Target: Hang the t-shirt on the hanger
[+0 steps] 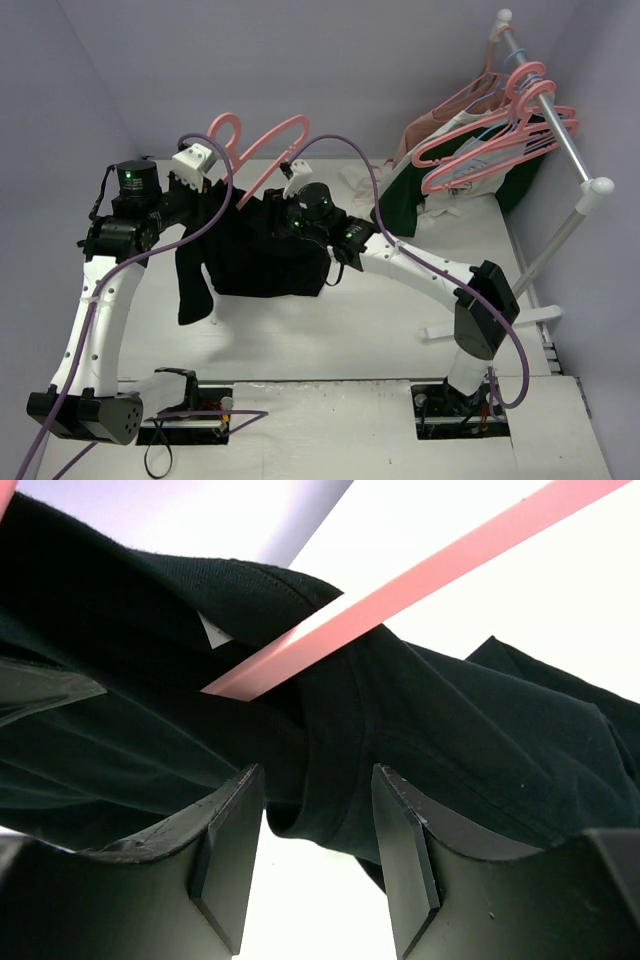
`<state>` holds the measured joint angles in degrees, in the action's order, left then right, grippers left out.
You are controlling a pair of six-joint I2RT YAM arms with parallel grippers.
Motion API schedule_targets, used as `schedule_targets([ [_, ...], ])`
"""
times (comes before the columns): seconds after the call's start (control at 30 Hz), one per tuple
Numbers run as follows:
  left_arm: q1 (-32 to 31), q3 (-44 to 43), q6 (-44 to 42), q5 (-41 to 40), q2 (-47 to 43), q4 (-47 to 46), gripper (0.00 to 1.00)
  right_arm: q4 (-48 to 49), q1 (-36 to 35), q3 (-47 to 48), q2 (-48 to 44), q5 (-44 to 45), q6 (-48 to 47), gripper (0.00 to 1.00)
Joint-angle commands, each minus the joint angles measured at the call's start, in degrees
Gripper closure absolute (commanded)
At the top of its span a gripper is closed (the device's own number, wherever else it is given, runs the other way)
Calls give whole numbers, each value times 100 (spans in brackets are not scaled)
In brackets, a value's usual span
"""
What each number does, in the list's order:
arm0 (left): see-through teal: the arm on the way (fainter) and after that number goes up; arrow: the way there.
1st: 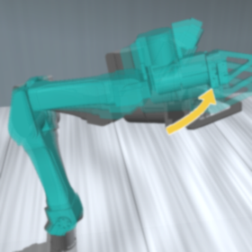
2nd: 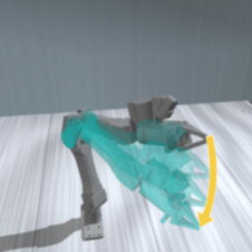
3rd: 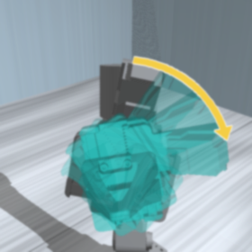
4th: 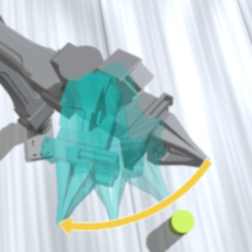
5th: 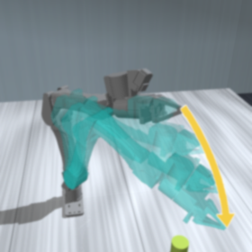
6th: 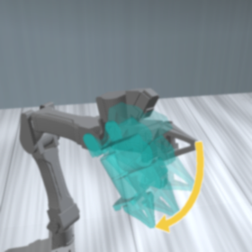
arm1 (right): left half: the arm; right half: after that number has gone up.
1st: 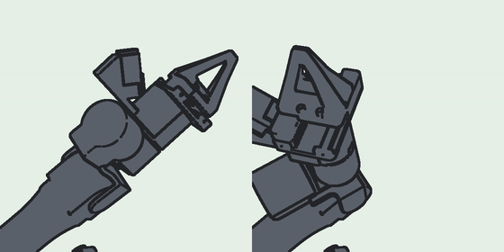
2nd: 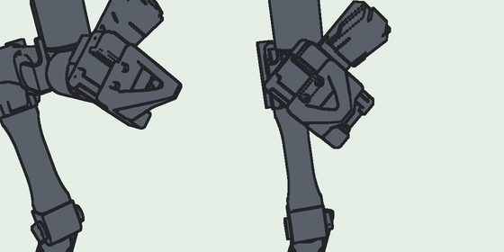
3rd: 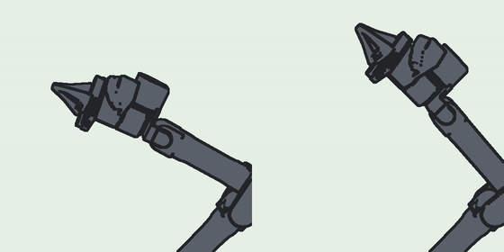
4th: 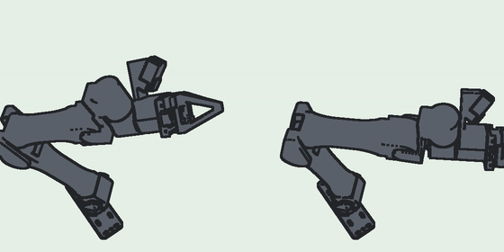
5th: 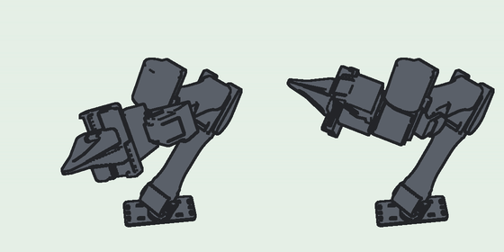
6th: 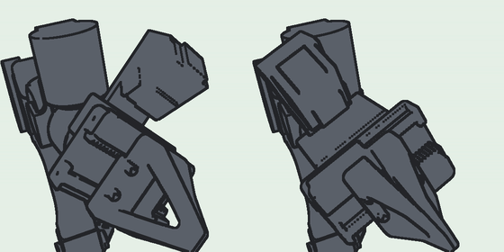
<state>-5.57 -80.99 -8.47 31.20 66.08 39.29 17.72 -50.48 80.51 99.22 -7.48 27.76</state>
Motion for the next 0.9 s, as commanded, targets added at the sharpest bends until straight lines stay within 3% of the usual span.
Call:
schedule_targets([
  [0.0,-51,-250,91,61,-172,-501,100,417,-103,239,-53,84,107,56],
  [0.37,-151,-303,87,88,-118,-510,100,369,-182,233,313,256,89,57],
  [0.5,-216,-307,89,127,-128,-508,100,317,-173,218,361,474,-25,62],
  [0.63,-219,-231,37,135,-183,-447,100,265,-121,174,313,797,-143,75],
  [0.77,-234,-172,-48,106,-286,-327,100,225,44,55,152,1182,-243,100],
  [0.87,-234,-157,-135,61,-345,-245,100,162,320,-84,-61,1237,-335,100],
])
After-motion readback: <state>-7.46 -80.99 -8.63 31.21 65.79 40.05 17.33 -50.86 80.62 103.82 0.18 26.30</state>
